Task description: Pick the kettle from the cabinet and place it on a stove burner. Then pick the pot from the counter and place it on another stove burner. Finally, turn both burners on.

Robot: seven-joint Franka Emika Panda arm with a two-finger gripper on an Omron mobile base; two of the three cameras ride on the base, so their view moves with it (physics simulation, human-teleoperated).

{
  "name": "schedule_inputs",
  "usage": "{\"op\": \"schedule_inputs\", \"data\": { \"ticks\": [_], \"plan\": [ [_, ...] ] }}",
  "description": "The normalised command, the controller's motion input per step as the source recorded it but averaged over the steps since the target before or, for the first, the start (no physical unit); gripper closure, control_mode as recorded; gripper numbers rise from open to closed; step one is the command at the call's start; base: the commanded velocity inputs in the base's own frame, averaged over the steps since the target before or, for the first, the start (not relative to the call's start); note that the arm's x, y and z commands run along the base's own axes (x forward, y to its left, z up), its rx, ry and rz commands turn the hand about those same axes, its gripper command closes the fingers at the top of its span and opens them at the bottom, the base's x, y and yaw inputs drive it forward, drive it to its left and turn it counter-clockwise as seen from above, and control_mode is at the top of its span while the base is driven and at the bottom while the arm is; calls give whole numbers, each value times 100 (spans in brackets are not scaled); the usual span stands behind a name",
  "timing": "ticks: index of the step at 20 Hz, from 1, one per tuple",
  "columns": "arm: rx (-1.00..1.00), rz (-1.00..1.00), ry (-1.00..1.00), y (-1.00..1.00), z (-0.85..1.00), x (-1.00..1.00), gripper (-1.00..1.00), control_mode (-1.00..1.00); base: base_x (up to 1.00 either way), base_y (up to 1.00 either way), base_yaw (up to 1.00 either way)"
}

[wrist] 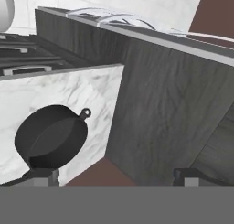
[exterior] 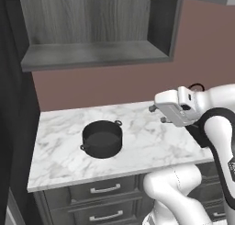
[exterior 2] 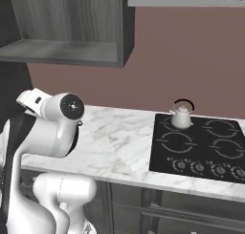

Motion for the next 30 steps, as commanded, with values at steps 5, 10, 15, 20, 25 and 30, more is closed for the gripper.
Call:
{"op": "schedule_inputs", "data": {
  "ticks": [5,10,15,20,25,30],
  "plan": [
    [0,0,0,0,0,0,-100,100,45,24,0],
    [0,0,0,0,0,0,-100,100,42,24,0],
    [-2,0,0,4,-1,0,-100,-100,12,19,0],
    [-10,0,3,24,-14,0,-100,-100,0,0,0],
    [-8,0,9,23,-26,1,-100,-100,0,0,0],
    [-2,0,11,12,-19,9,-100,-100,0,0,0]
  ]
}}
